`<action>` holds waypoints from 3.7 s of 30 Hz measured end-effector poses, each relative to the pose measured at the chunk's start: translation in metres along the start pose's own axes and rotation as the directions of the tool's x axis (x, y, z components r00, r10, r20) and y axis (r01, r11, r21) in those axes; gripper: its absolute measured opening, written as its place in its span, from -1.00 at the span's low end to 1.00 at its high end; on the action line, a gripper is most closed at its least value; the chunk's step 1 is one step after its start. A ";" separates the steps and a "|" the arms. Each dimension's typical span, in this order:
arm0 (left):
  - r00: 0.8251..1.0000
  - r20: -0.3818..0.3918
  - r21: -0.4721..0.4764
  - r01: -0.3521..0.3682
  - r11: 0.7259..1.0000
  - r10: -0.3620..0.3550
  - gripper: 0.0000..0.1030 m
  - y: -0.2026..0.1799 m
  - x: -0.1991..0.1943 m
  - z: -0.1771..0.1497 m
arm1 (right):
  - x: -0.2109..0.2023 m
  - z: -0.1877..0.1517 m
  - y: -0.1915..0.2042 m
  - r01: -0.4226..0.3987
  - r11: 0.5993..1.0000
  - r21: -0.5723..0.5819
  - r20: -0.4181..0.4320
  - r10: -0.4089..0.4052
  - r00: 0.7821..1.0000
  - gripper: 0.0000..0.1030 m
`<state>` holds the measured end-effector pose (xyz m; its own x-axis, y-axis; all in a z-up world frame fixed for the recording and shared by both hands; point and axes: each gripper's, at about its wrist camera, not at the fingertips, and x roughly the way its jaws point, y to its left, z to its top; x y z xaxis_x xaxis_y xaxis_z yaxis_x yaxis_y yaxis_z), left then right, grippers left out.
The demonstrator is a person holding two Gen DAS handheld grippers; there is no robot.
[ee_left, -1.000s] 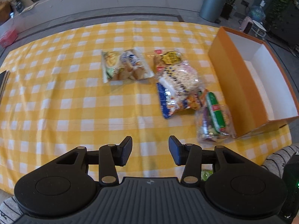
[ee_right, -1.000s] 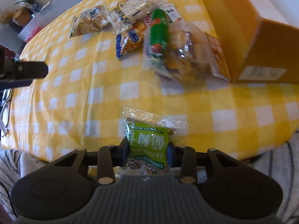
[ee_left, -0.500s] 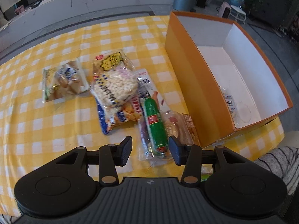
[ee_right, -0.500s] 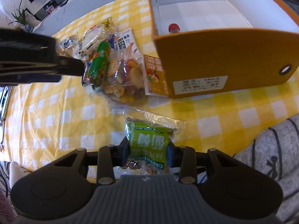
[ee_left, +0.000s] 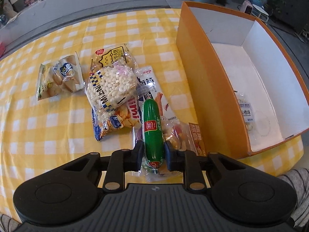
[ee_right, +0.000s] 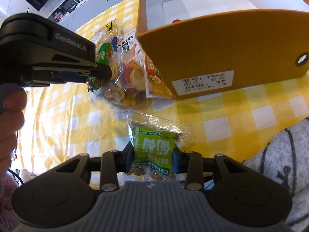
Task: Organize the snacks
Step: 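Grasp the green sausage with the left tool while the right holds the raisin packet, then lower the raisin packet into the orange box and open the right tool while the left carries the sausage, then lower the green sausage into the orange box and open the left tool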
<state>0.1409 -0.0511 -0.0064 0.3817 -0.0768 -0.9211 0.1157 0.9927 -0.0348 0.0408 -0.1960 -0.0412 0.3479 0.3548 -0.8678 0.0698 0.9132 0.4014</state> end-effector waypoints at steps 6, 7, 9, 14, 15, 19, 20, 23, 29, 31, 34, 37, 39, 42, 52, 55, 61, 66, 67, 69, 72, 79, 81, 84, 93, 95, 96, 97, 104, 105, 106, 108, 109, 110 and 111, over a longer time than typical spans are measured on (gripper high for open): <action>0.999 0.029 -0.032 0.045 0.998 -0.044 -0.51 0.008 -0.020 -0.003 | -0.014 0.000 0.007 -0.017 1.000 -0.022 0.016 0.017 1.000 -0.28; 0.998 0.042 -0.036 0.052 0.998 -0.051 -0.51 0.010 -0.026 -0.004 | -0.018 0.000 0.008 -0.025 0.999 -0.028 0.015 0.025 1.000 -0.28; 0.996 0.068 -0.047 0.068 0.997 -0.065 -0.51 0.014 -0.040 -0.006 | -0.026 -0.001 0.011 -0.040 0.998 -0.041 0.019 0.040 0.999 -0.28; 0.986 0.130 -0.065 0.112 0.992 -0.103 -0.51 0.025 -0.070 -0.008 | -0.049 -0.004 0.020 -0.077 0.993 -0.092 0.046 0.082 0.996 -0.28; 0.983 0.142 -0.068 0.125 0.990 -0.114 -0.51 0.026 -0.075 -0.008 | -0.054 -0.004 0.020 -0.087 0.992 -0.095 0.052 0.092 0.994 -0.28; 0.970 0.178 -0.078 0.180 0.981 -0.164 -0.51 0.031 -0.090 -0.005 | -0.081 0.004 0.015 -0.170 0.982 -0.084 0.066 0.176 0.982 -0.28; 0.967 0.185 -0.079 0.192 0.978 -0.175 -0.51 0.031 -0.092 -0.004 | -0.088 0.009 0.010 -0.204 0.977 -0.067 0.072 0.209 0.975 -0.28; 0.960 0.202 -0.079 0.212 0.974 -0.193 -0.51 0.029 -0.096 -0.003 | -0.115 0.023 0.000 -0.238 0.970 -0.049 0.150 0.242 0.959 -0.28; 0.957 0.207 -0.068 0.221 0.973 -0.203 -0.51 0.020 -0.094 -0.001 | -0.140 0.065 -0.024 -0.097 0.994 -0.048 0.301 0.107 0.948 -0.28; 0.959 0.196 -0.065 0.223 0.973 -0.206 -0.51 0.017 -0.091 -0.001 | -0.142 0.079 -0.032 -0.061 0.996 -0.063 0.335 0.079 0.939 -0.27; 0.952 0.204 -0.048 0.241 0.969 -0.226 -0.51 0.015 -0.088 0.000 | -0.129 0.104 -0.039 0.011 0.995 -0.095 0.330 0.021 0.944 -0.27; 0.947 0.212 -0.026 0.253 0.967 -0.242 -0.51 0.012 -0.084 0.002 | -0.102 0.129 -0.048 0.093 0.988 -0.120 0.272 -0.057 0.961 -0.27; 0.946 0.206 -0.021 0.259 0.966 -0.250 -0.51 0.010 -0.081 0.005 | -0.084 0.142 -0.055 0.134 0.982 -0.136 0.229 -0.101 0.968 -0.27; 0.948 0.200 -0.005 0.252 0.968 -0.246 -0.51 0.005 -0.078 0.011 | -0.058 0.152 -0.062 0.195 0.964 -0.182 0.149 -0.169 0.974 -0.27; 0.942 0.223 0.048 0.245 0.968 -0.250 -0.51 -0.014 -0.083 0.025 | -0.023 0.168 -0.086 0.263 0.946 -0.188 -0.012 -0.270 0.963 -0.03; 0.939 0.228 0.069 0.250 0.966 -0.259 -0.51 -0.024 -0.085 0.031 | -0.038 0.169 -0.087 0.220 0.965 -0.146 0.032 -0.217 0.976 0.05; 0.928 0.231 0.108 0.273 0.956 -0.291 -0.51 -0.047 -0.085 0.039 | -0.077 0.156 -0.075 0.270 0.955 -0.126 0.196 -0.243 0.950 0.34; 0.932 0.192 0.125 0.288 0.950 -0.308 -0.51 -0.072 -0.066 0.046 | -0.112 0.142 -0.086 0.259 0.962 -0.091 0.275 -0.226 0.934 0.34; 0.936 0.181 0.131 0.280 0.951 -0.300 -0.51 -0.078 -0.061 0.047 | -0.118 0.140 -0.090 0.256 0.963 -0.081 0.285 -0.224 0.932 0.34; 0.950 0.159 0.147 0.248 0.958 -0.270 -0.51 -0.090 -0.049 0.050 | -0.126 0.137 -0.097 0.249 0.966 -0.064 0.303 -0.219 0.928 0.33; 0.965 0.125 0.158 0.210 0.965 -0.231 -0.51 -0.106 -0.029 0.054 | -0.131 0.132 -0.105 0.221 0.975 -0.038 0.321 -0.197 0.926 0.33; 0.988 0.110 0.154 0.089 0.984 -0.106 -0.51 -0.126 0.001 0.057 | -0.123 0.126 -0.120 0.163 0.986 -0.022 0.320 -0.147 0.936 0.33; 0.991 0.112 0.148 0.059 0.987 -0.076 -0.51 -0.127 0.008 0.058 | -0.117 0.125 -0.123 0.150 0.988 -0.025 0.301 -0.136 0.944 0.34; 0.994 0.099 0.147 0.029 0.989 -0.043 -0.51 -0.130 0.018 0.058 | -0.111 0.123 -0.130 0.108 0.994 -0.006 0.282 -0.102 0.954 0.36; 0.993 0.059 0.170 0.090 0.981 -0.102 0.25 -0.127 0.013 0.044 | -0.107 0.119 -0.137 0.075 0.996 0.040 0.264 -0.083 0.961 0.35; 0.993 0.059 0.164 0.088 0.983 -0.099 0.25 -0.124 0.008 0.044 | -0.107 0.118 -0.136 0.080 0.996 0.042 0.266 -0.089 0.960 0.35; 0.994 0.070 0.162 0.074 0.984 -0.086 0.25 -0.121 0.004 0.043 | -0.107 0.118 -0.135 0.085 0.995 0.044 0.268 -0.093 0.959 0.35; 0.993 0.083 0.162 0.065 0.985 -0.080 0.24 -0.119 -0.001 0.042 | -0.108 0.117 -0.134 0.089 0.995 0.046 0.272 -0.098 0.957 0.35; 0.981 0.154 0.150 0.092 0.984 -0.115 0.31 -0.097 -0.041 0.034 | -0.122 0.111 -0.124 0.103 0.992 0.079 0.303 -0.122 0.945 0.36; 0.979 0.172 0.155 0.083 0.984 -0.110 0.31 -0.095 -0.047 0.034 | -0.126 0.110 -0.122 0.105 0.991 0.083 0.313 -0.125 0.941 0.36; 0.976 0.189 0.162 0.074 0.984 -0.105 0.32 -0.093 -0.054 0.032 | -0.130 0.109 -0.120 0.105 0.991 0.085 0.324 -0.127 0.938 0.35; 0.970 0.223 0.158 0.065 0.985 -0.100 0.32 -0.087 -0.067 0.029 | -0.139 0.106 -0.114 0.082 0.993 0.081 0.348 -0.105 0.932 0.35; 0.966 0.236 0.153 0.066 0.986 -0.102 0.32 -0.084 -0.073 0.028 | -0.142 0.104 -0.110 0.072 0.994 0.079 0.353 -0.096 0.931 0.35; 0.964 0.246 0.147 0.070 0.987 -0.105 0.32 -0.080 -0.079 0.027 | -0.145 0.104 -0.105 0.071 0.995 0.075 0.355 -0.093 0.930 0.35; 0.961 0.255 0.141 0.072 0.987 -0.107 0.33 -0.076 -0.084 0.026 | -0.148 0.103 -0.099 0.079 0.995 0.066 0.356 -0.097 0.930 0.35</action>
<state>0.1241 -0.1230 0.0838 0.5879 -0.2037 -0.7829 0.2715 0.9613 -0.0462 0.0785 -0.3598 0.0772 0.6492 0.1701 -0.7414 0.1581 0.9232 0.3502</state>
